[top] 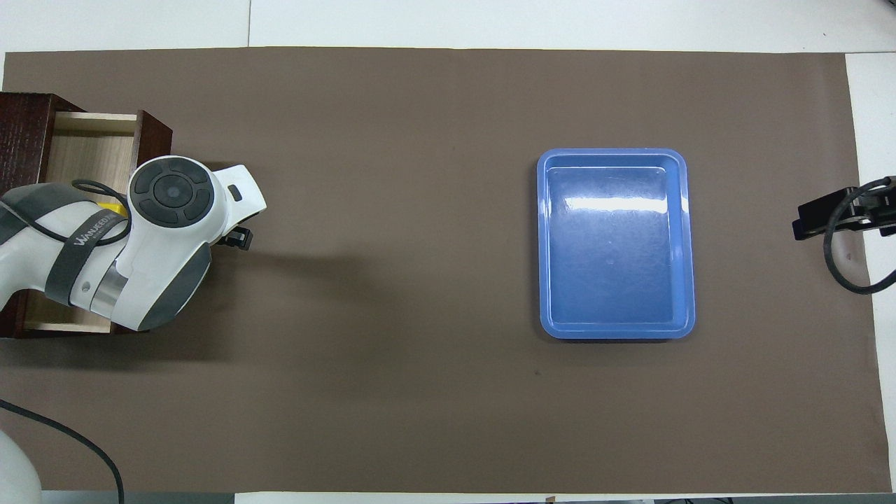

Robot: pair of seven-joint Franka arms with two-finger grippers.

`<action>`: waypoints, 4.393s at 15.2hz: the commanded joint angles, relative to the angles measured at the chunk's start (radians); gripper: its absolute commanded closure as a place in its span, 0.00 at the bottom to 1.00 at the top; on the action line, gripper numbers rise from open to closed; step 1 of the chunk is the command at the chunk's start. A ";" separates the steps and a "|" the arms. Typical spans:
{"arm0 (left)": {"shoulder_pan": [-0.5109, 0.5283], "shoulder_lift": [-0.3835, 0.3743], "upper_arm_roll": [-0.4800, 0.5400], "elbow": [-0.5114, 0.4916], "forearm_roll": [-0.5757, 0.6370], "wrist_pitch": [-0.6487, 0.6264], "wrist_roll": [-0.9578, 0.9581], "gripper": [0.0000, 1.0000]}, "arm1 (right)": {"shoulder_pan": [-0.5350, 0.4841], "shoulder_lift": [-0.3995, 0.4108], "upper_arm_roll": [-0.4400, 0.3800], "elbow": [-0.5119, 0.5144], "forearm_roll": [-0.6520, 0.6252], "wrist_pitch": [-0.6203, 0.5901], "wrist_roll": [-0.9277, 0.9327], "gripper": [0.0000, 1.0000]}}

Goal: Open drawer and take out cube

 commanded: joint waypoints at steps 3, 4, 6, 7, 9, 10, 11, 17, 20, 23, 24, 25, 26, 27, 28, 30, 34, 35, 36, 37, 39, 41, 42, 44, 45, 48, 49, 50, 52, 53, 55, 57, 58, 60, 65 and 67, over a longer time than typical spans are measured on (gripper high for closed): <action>-0.034 -0.010 0.003 0.036 -0.039 -0.067 0.004 0.00 | -0.012 -0.041 0.006 -0.068 0.015 0.029 -0.021 0.00; -0.033 -0.007 0.003 0.069 -0.039 -0.101 0.009 0.00 | -0.012 -0.043 0.006 -0.069 0.015 0.029 -0.015 0.00; -0.034 -0.003 0.003 0.128 -0.043 -0.164 0.029 0.00 | -0.012 -0.043 0.006 -0.070 0.017 0.031 -0.012 0.00; -0.037 -0.001 0.003 0.154 -0.066 -0.188 0.031 0.00 | -0.014 -0.043 0.006 -0.070 0.020 0.031 -0.006 0.00; -0.046 -0.009 0.003 0.195 -0.124 -0.211 0.031 0.00 | -0.014 -0.043 0.006 -0.072 0.020 0.031 0.012 0.00; -0.042 -0.015 0.004 0.223 -0.163 -0.237 0.027 0.00 | -0.014 -0.044 0.006 -0.078 0.021 0.032 0.012 0.00; -0.034 -0.018 0.006 0.261 -0.206 -0.272 0.026 0.00 | -0.012 -0.052 0.006 -0.087 0.021 0.037 0.012 0.00; 0.091 -0.058 0.021 0.330 -0.358 -0.316 -0.213 0.00 | -0.003 -0.095 0.007 -0.211 0.089 0.118 0.207 0.00; 0.161 -0.058 0.021 0.318 -0.396 -0.270 -0.379 0.00 | 0.002 -0.127 0.014 -0.304 0.162 0.169 0.407 0.00; 0.222 -0.076 0.021 0.269 -0.398 -0.231 -0.617 0.00 | 0.035 -0.147 0.015 -0.386 0.228 0.222 0.576 0.00; 0.243 -0.084 0.021 0.237 -0.399 -0.202 -0.722 0.00 | 0.042 -0.136 0.017 -0.389 0.262 0.229 0.660 0.00; 0.263 -0.094 0.021 0.205 -0.399 -0.182 -0.812 0.00 | 0.060 -0.126 0.017 -0.397 0.302 0.245 0.742 0.00; 0.277 -0.095 0.021 0.189 -0.399 -0.178 -0.895 0.00 | 0.084 -0.117 0.017 -0.409 0.328 0.267 0.818 0.00; 0.288 -0.095 0.021 0.169 -0.399 -0.172 -0.973 0.00 | 0.107 -0.098 0.017 -0.411 0.343 0.284 0.887 0.00; 0.294 -0.095 0.021 0.159 -0.399 -0.159 -1.021 0.00 | 0.129 -0.084 0.017 -0.411 0.356 0.293 0.952 0.00; 0.296 -0.095 0.023 0.136 -0.399 -0.161 -1.048 0.00 | 0.172 -0.054 0.017 -0.412 0.402 0.319 1.073 0.00; 0.320 -0.102 0.021 0.103 -0.415 -0.150 -1.089 0.00 | 0.210 -0.014 0.017 -0.434 0.526 0.379 1.228 0.00; 0.320 -0.101 0.021 0.102 -0.428 -0.136 -1.091 0.00 | 0.226 -0.005 0.017 -0.435 0.547 0.391 1.264 0.00; 0.323 -0.099 0.021 0.099 -0.436 -0.130 -1.091 0.00 | 0.232 -0.001 0.017 -0.438 0.576 0.416 1.296 0.00; 0.337 -0.099 0.021 0.096 -0.450 -0.127 -1.089 0.00 | 0.236 0.006 0.017 -0.444 0.609 0.431 1.325 0.00; 0.339 -0.098 0.021 0.091 -0.464 -0.115 -1.092 0.00 | 0.253 0.011 0.017 -0.455 0.649 0.463 1.353 0.00; 0.339 -0.091 0.021 0.100 -0.479 -0.103 -1.094 0.00 | 0.264 0.020 0.017 -0.460 0.650 0.486 1.371 0.00; 0.340 -0.091 0.021 0.099 -0.479 -0.092 -1.094 0.00 | 0.273 0.022 0.017 -0.460 0.656 0.491 1.381 0.00; 0.343 -0.090 0.023 0.097 -0.479 -0.086 -1.094 0.00 | 0.276 0.022 0.017 -0.458 0.657 0.491 1.381 0.00; 0.343 -0.087 0.023 0.096 -0.479 -0.080 -1.094 0.00 | 0.276 0.022 0.017 -0.458 0.655 0.492 1.381 0.00; 0.343 -0.079 0.023 0.094 -0.479 -0.060 -1.091 0.00 | 0.287 0.023 0.015 -0.458 0.655 0.503 1.381 0.00; 0.346 -0.070 0.023 0.093 -0.479 -0.055 -1.091 0.00 | 0.290 0.023 0.015 -0.458 0.655 0.505 1.381 0.00; 0.354 -0.068 0.023 0.093 -0.479 -0.055 -1.091 0.00 | 0.290 0.023 0.015 -0.458 0.655 0.505 1.381 0.00; 0.354 -0.067 0.023 0.091 -0.479 -0.055 -1.092 0.00 | 0.290 0.023 0.015 -0.458 0.655 0.505 1.381 0.00; 0.355 -0.065 0.023 0.091 -0.479 -0.050 -1.092 0.00 | 0.290 0.023 0.015 -0.458 0.655 0.505 1.381 0.00; 0.355 -0.065 0.023 0.080 -0.479 -0.037 -1.092 0.00 | 0.292 0.023 0.015 -0.458 0.655 0.505 1.381 0.00; 0.354 -0.067 0.023 0.059 -0.479 -0.011 -1.094 0.00 | 0.290 0.023 0.015 -0.458 0.655 0.505 1.381 0.00; 0.354 -0.067 0.023 0.054 -0.479 -0.010 -1.095 0.00 | 0.290 0.023 0.015 -0.458 0.655 0.503 1.381 0.00; 0.354 -0.068 0.023 0.051 -0.479 -0.009 -1.109 0.00 | 0.292 0.023 0.017 -0.458 0.655 0.503 1.381 0.00; 0.351 -0.070 0.021 0.047 -0.479 -0.007 -1.117 0.36 | 0.292 0.023 0.015 -0.457 0.655 0.505 1.381 0.00; 0.346 -0.068 0.021 0.048 -0.479 -0.007 -1.120 0.73 | 0.299 0.023 0.017 -0.455 0.655 0.505 1.381 0.00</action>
